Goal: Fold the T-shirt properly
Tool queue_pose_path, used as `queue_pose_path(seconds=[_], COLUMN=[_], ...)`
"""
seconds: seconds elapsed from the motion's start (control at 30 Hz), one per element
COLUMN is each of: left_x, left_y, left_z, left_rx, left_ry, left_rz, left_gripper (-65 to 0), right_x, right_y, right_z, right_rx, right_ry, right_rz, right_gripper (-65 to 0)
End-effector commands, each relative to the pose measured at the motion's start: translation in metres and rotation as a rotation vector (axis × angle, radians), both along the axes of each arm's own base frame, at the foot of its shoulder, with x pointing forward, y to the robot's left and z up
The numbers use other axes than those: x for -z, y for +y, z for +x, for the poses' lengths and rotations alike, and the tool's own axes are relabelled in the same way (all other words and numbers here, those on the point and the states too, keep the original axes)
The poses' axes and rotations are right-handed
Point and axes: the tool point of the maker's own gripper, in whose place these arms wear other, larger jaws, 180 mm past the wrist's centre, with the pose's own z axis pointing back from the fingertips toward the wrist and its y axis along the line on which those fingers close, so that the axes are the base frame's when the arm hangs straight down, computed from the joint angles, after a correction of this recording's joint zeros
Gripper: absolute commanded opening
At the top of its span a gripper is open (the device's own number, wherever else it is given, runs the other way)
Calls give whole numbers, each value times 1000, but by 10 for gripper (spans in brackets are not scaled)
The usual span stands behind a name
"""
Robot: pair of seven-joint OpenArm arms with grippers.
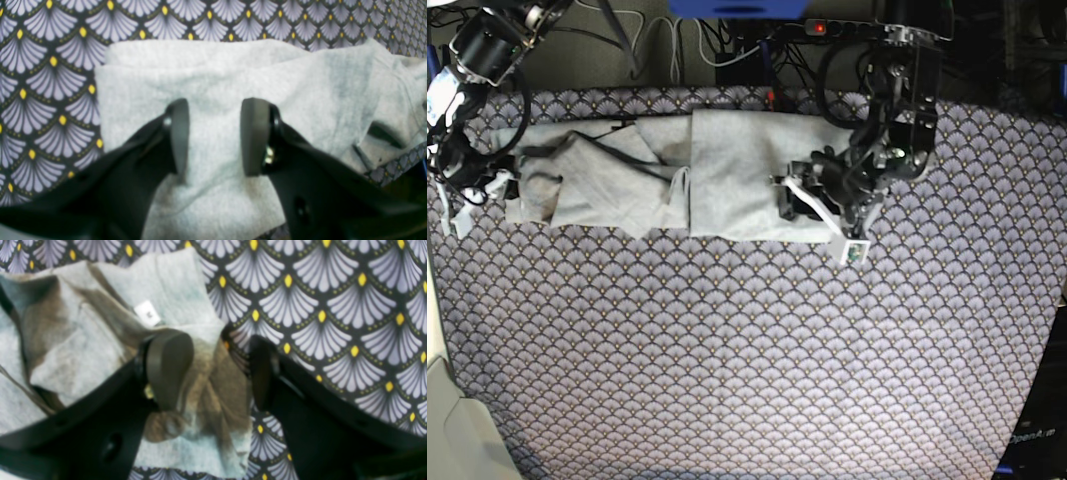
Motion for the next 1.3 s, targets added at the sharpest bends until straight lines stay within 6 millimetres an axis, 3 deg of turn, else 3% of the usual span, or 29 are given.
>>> queue_pose_path(seconds=[0.0,0.53,0.67,0.87,1.1,1.27], left_x=[-12,-12,-12,-12,-22,-43], left_y=[-3,-2,-2,-1,-1,-4], left_z=[8,9,9,9,15,23], left_rx=[-2,-6,-6,-8,-8,-3], left_ry=[-41,-42,-42,-42,-72,-134], left_rz=[-19,-18,-18,-18,-22,-28], left_gripper=[-399,-399,-399,-399,-399,-399], right_x=[-8,8,9,15,11,-16], right_y=[-4,26,27,30,27,19], right_z=[7,3,2,-8,-7,-8], right_rx=[-3,-1,-1,-9,-9,-30], right_ry=[-27,-14,-13,31,26,35], right_rz=[-12,59,61,67,54,-32], right_gripper=[-309,-316,-415,-650,-650,-650])
